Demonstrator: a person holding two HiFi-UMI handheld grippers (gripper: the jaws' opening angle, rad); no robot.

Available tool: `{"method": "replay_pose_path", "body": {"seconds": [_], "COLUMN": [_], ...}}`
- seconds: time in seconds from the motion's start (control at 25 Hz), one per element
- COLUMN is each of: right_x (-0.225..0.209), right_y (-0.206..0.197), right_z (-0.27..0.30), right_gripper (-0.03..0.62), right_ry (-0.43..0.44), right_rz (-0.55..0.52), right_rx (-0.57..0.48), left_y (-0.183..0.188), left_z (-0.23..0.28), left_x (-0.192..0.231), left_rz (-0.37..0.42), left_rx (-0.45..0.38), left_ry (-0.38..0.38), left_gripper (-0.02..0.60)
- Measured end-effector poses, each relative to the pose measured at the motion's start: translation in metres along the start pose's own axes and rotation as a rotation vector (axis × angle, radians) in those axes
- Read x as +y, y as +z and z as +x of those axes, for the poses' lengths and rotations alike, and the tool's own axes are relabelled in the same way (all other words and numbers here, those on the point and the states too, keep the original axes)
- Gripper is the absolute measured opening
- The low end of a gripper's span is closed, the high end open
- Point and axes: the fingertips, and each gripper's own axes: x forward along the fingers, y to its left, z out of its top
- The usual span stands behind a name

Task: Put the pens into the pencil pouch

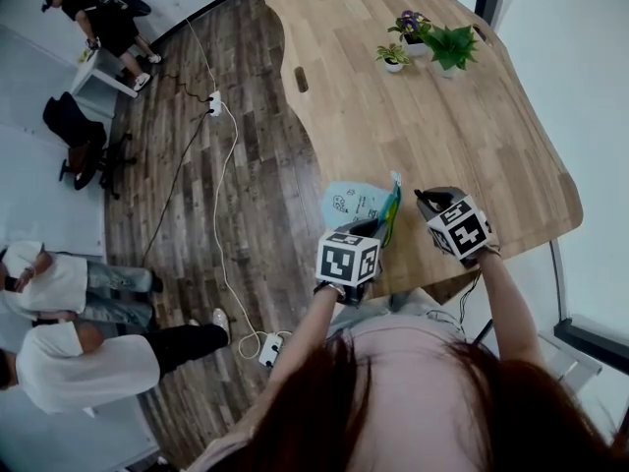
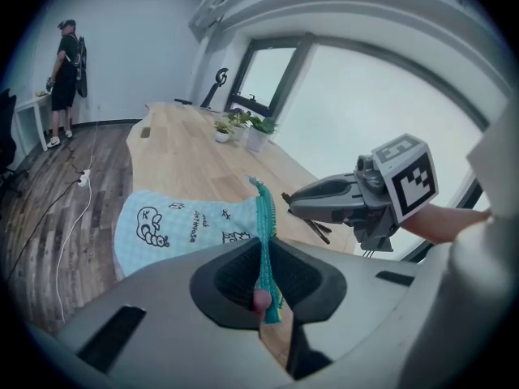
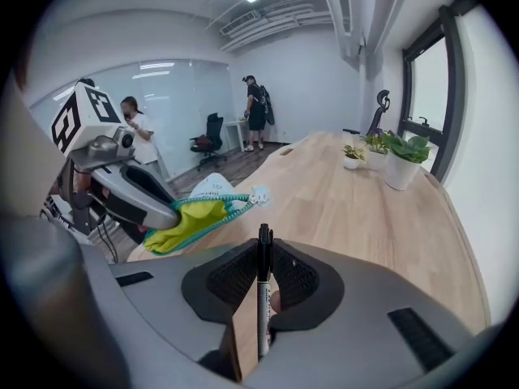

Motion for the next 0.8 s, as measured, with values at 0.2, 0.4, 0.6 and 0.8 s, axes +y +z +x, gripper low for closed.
{"method": "replay_pose_path", "body": {"seconds": [0.2, 0.4, 0.6, 0.8], "right_x": [0.006, 0.006, 0.004, 0.002], "right_y": [0.017, 0.036, 0.060, 0.083], "right_z": [-0.015, -0.031, -0.050, -0.064], "right_gripper": [0.051, 0.051, 0.051, 0.051], "right_ry": [-0.025, -0.041, -0.051, -0.044], "right_rz": [0.043, 0.108, 0.197, 0.271], "right_rx": [-0.057, -0.138, -0.247, -0.351], "left_y": [0.006, 0.012, 0.021, 0.032], "left_z": [-0.011, -0.018, -0.021, -0.023], "left_x": [-0.003, -0.004, -0.008, -0.007], "left_rz": [-0.027, -0.058, -0.102, -0.155], "left_rx": [-0.015, -0.030, -0.053, -0.073], "left_ry": [-0.038, -0.068, -0.137, -0.188], "left_gripper": [0.031, 0.031, 0.031, 0.029]}}
